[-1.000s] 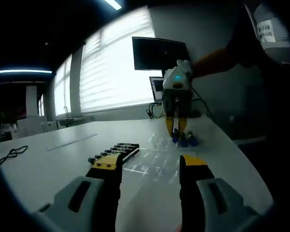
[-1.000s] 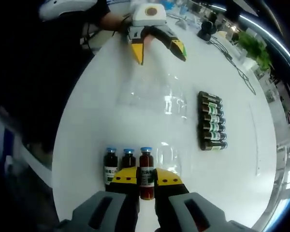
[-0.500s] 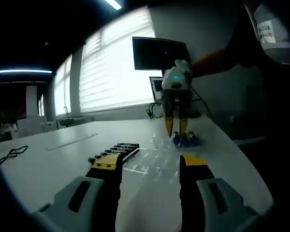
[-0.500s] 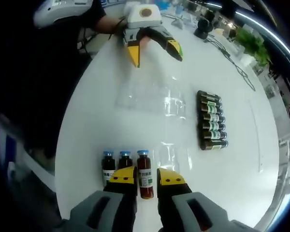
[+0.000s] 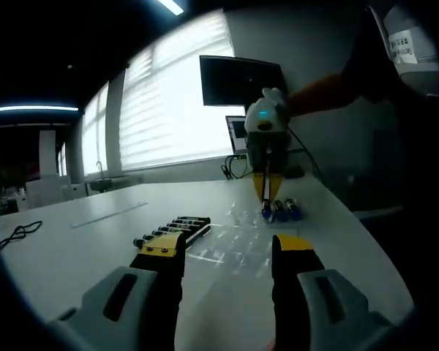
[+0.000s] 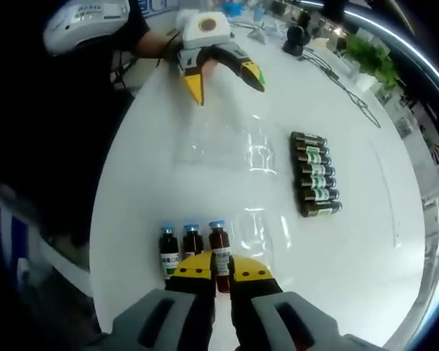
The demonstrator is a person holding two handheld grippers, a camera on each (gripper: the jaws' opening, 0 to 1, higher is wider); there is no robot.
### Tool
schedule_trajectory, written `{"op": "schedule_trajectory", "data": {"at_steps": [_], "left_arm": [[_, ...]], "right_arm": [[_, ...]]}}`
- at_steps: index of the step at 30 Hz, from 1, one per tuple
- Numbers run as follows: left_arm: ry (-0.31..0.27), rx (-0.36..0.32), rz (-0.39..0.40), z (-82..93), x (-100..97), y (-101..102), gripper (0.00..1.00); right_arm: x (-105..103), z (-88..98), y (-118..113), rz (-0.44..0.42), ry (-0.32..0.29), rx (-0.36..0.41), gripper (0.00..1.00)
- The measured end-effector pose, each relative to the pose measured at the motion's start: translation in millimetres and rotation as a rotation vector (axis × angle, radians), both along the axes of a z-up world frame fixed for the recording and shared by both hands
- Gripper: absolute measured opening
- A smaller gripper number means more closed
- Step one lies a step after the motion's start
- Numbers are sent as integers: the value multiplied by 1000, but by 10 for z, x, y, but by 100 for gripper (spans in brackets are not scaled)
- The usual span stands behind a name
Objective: Grip medicine bottles put into box
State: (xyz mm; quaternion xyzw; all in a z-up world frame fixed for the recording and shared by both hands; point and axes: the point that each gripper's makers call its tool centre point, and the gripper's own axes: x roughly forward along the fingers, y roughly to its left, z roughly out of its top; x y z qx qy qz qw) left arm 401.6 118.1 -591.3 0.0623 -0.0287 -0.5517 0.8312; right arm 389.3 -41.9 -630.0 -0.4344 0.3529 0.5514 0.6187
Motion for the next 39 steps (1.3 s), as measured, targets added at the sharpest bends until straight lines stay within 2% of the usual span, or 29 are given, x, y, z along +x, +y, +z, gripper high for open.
{"op": "schedule_trajectory", "data": {"at_steps": [13, 15, 16, 17, 18, 24, 30, 33, 36, 39], "left_arm": [[0, 0, 0, 1, 1, -2, 40], [0, -1, -1, 3, 0, -2, 40], [0, -1, 0, 2, 1, -2, 40], [0, -1, -1, 2, -1, -1, 40], [-1, -1, -1, 2, -2, -1, 40], [-1, 0, -1, 1, -2, 0, 40], [0, -1, 1, 1, 4, 1, 40], [0, -1, 1, 2, 4, 1, 40], [0, 0, 1, 1, 3, 1, 40], [0, 0, 0, 1, 2, 1, 40]], "right_arm": [[8, -17, -4, -24, 14, 2, 3], [5, -32, 6, -28, 14, 5, 0], [-17, -68, 52, -33, 20, 18, 0], [19, -73, 164, -18, -16, 70, 0], [3, -78, 92, -2, -18, 12, 0], [-9, -123, 85, -16, 1, 22, 0], [61, -4, 36, -27, -23, 48, 0], [117, 5, -83, -32, -40, 19, 0], [93, -22, -199, -33, -26, -4, 6], [104, -9, -245, -39, -27, -10, 6]]}}
